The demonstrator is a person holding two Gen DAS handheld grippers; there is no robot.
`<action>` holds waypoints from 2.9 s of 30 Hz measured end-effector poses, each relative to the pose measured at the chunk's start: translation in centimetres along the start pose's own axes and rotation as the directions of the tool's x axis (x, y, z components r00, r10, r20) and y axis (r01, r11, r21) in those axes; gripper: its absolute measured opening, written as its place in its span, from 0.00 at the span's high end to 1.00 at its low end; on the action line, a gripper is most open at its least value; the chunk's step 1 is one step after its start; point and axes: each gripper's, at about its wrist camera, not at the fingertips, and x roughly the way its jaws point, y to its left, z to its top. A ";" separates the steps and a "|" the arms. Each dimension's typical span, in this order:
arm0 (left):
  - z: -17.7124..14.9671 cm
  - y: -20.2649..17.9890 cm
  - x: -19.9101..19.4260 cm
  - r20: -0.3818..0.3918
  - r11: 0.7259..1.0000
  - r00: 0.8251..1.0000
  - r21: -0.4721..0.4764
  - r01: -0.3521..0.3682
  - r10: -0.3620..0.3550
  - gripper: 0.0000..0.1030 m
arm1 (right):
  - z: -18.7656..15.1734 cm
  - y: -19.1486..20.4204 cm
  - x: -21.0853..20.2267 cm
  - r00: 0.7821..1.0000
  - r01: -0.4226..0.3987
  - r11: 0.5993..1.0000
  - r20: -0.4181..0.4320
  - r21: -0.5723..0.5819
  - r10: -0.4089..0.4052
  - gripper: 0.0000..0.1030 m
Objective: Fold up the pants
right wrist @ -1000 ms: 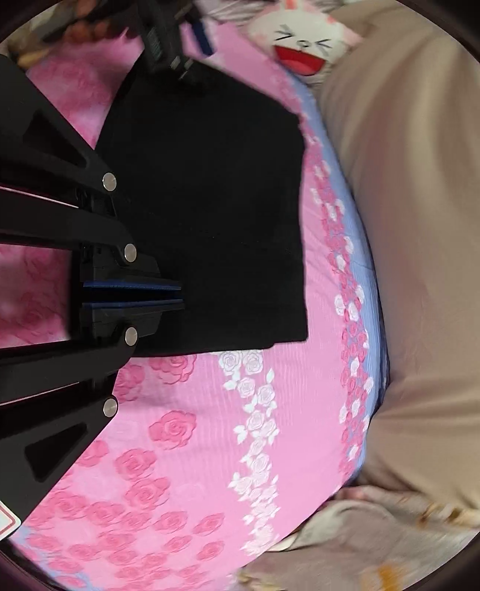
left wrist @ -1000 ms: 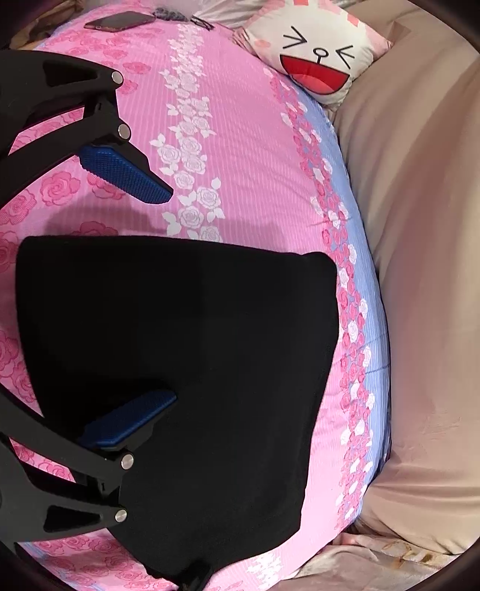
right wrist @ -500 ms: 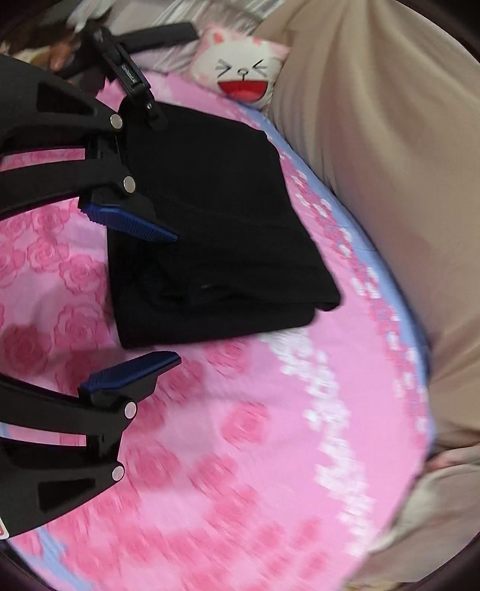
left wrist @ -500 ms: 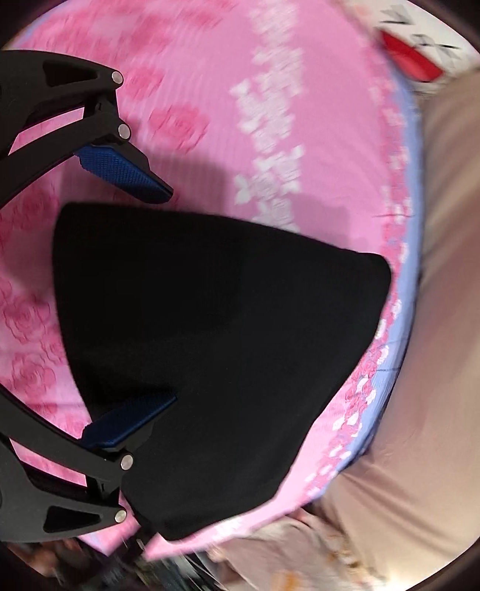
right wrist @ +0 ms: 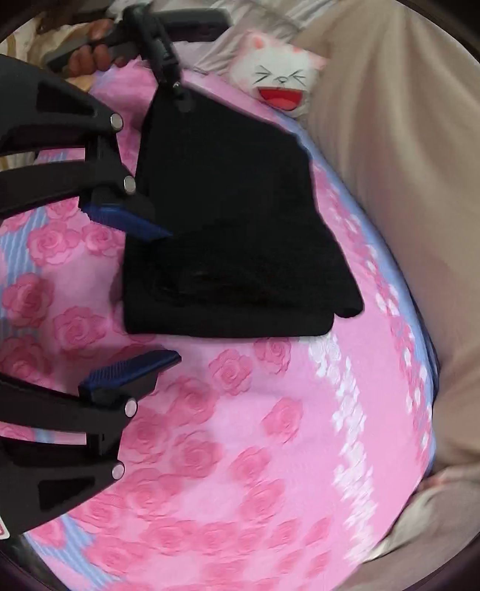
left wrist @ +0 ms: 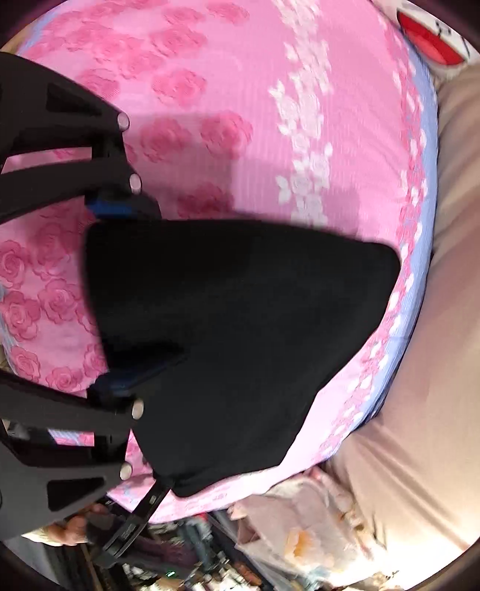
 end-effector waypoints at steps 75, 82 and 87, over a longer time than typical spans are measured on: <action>5.0 -5.0 3.2 0.217 0.829 0.843 0.179 -0.530 0.492 0.05 | 7.4 4.5 6.6 0.958 0.284 0.935 0.038 -0.211 -0.283 0.88; 3.8 -5.5 2.5 0.203 0.832 0.850 0.190 -0.521 0.486 0.05 | 5.6 3.7 -1.8 0.953 0.297 0.934 0.127 -0.201 -0.275 0.53; 2.2 -5.1 2.2 0.165 0.860 0.876 0.178 -0.479 0.454 0.05 | 0.5 2.6 -2.5 0.945 0.323 0.902 0.057 -0.285 -0.321 0.50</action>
